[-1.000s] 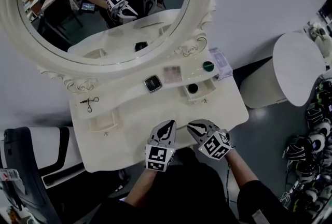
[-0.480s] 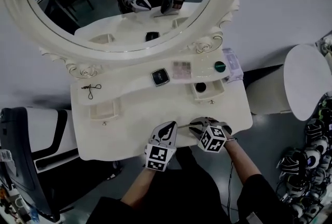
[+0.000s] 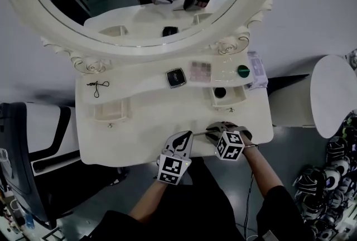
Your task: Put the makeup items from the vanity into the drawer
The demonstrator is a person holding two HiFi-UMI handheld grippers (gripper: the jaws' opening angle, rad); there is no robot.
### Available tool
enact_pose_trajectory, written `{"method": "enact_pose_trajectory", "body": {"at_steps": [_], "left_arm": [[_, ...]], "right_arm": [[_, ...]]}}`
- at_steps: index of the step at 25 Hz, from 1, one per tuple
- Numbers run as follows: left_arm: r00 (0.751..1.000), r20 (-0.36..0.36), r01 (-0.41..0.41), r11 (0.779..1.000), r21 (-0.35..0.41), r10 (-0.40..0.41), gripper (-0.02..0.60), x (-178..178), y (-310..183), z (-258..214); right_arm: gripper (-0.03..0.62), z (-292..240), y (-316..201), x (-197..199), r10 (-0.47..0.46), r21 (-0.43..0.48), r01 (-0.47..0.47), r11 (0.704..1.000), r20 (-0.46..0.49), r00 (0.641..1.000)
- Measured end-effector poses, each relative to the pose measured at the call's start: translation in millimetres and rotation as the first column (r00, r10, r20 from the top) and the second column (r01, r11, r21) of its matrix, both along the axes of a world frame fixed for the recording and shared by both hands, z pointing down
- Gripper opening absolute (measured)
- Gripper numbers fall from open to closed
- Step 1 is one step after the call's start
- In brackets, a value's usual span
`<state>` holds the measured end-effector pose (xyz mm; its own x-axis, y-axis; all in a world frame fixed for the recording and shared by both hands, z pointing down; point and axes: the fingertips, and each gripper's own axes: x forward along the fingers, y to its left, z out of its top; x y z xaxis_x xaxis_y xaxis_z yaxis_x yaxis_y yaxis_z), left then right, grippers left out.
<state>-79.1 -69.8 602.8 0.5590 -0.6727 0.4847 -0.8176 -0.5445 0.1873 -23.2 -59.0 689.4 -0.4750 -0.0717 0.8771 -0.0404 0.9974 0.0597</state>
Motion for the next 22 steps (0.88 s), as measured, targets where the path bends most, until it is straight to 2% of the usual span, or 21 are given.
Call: {"method": "enact_pose_trajectory", "body": {"at_steps": [5, 13, 22], "left_arm": [[1.0, 0.004, 0.007, 1.0, -0.017, -0.007, 0.015, -0.7, 4.3, 7.2], [1.0, -0.001, 0.016, 1.0, -0.021, -0.016, 0.015, -2.5, 6.6, 7.7], [1.0, -0.007, 0.021, 1.0, -0.01, -0.021, 0.015, -5.2, 6.7, 1.9]], "right_arm": [[0.077, 6.2, 0.9, 2.1, -0.023, -0.041, 0.023, 0.999, -0.019, 1.0], [0.047, 6.8, 3.3, 1.6, -0.005, -0.127, 0.004, 0.992, -0.005, 1.0], [0.043, 0.4, 3.2, 1.3, 0.025, -0.133, -0.022, 0.991, 0.016, 1.0]]}}
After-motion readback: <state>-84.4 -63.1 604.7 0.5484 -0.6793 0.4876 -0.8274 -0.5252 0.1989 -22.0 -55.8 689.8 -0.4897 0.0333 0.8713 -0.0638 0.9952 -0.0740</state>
